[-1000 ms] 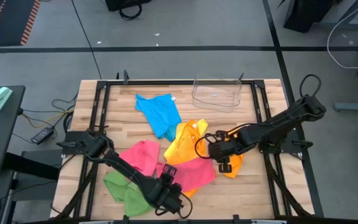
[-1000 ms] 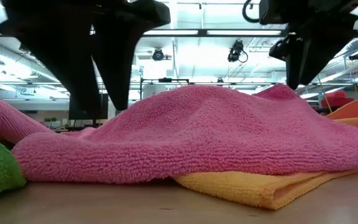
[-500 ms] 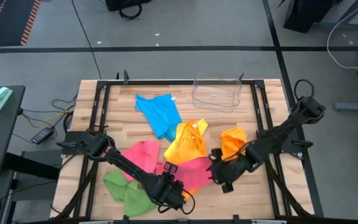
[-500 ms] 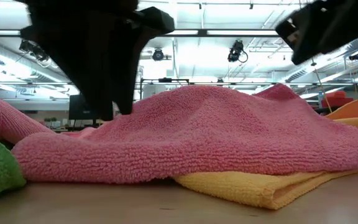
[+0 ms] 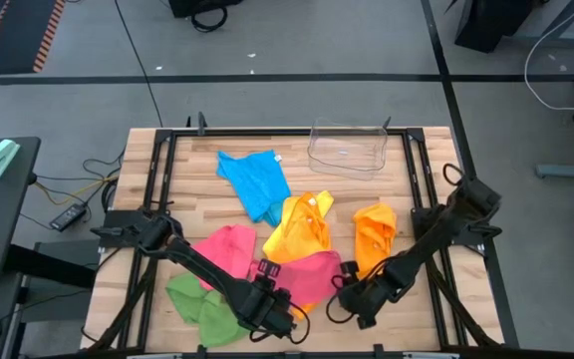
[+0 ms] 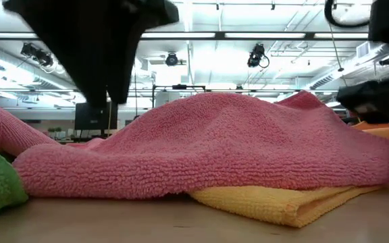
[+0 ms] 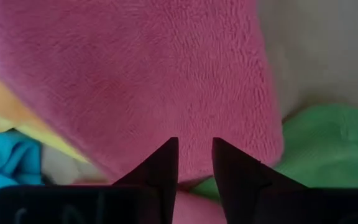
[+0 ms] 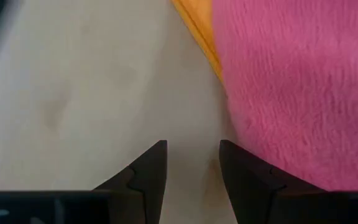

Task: Fold microfiber towels
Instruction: Fold the top pink microfiber cloth

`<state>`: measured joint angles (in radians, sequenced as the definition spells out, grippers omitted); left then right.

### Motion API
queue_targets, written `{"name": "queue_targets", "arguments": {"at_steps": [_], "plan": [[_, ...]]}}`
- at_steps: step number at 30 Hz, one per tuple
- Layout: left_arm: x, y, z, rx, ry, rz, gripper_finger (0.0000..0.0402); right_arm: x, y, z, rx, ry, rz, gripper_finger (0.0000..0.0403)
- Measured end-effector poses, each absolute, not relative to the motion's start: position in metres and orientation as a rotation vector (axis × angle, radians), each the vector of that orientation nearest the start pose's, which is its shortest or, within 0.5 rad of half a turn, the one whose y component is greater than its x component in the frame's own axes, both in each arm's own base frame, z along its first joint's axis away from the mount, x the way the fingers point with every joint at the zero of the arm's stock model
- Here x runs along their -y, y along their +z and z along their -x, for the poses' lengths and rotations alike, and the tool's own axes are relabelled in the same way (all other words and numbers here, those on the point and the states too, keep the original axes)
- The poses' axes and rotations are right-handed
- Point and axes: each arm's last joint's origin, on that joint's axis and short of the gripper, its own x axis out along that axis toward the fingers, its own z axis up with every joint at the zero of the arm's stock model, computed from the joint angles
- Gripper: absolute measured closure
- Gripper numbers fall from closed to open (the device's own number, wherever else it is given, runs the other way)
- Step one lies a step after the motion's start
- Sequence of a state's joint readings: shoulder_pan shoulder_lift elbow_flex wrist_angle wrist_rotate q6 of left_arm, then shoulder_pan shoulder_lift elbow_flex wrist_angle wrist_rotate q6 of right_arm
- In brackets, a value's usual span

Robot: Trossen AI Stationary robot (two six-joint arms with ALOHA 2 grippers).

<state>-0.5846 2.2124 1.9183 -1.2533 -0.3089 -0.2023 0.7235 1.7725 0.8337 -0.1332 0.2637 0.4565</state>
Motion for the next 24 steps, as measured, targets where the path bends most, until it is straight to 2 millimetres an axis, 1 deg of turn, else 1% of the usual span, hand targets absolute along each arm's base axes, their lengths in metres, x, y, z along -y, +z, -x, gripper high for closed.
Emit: {"name": "queue_targets", "arguments": {"at_steps": [3, 7, 12, 17, 20, 22, 24], "plan": [[0.233, 0.216, -0.368, -1.369, -0.079, -0.485, 0.0304, -0.194, 0.114, -0.245, -1.013, 0.153, 0.084, 0.0247], [0.235, 0.227, -0.371, -1.340, -0.083, -0.467, 0.0308, -0.174, 0.117, -0.254, -1.042, 0.091, 0.064, 0.0247], [0.234, 0.227, -0.369, -1.353, -0.067, -0.456, 0.0307, -0.142, 0.120, -0.261, -1.118, -0.031, 0.063, 0.0247], [0.235, 0.227, -0.369, -1.354, -0.068, -0.457, 0.0313, -0.116, 0.117, -0.267, -1.153, -0.068, 0.112, 0.0246], [0.235, 0.227, -0.369, -1.354, -0.068, -0.457, 0.0316, -0.101, 0.125, -0.267, -1.160, -0.092, 0.155, 0.0247], [0.235, 0.227, -0.368, -1.354, -0.068, -0.457, 0.0317, -0.090, 0.133, -0.258, -1.194, -0.138, 0.203, 0.0247], [0.236, 0.227, -0.368, -1.352, -0.071, -0.459, 0.0315, -0.085, 0.147, -0.256, -1.162, -0.153, 0.189, 0.0247]]}}
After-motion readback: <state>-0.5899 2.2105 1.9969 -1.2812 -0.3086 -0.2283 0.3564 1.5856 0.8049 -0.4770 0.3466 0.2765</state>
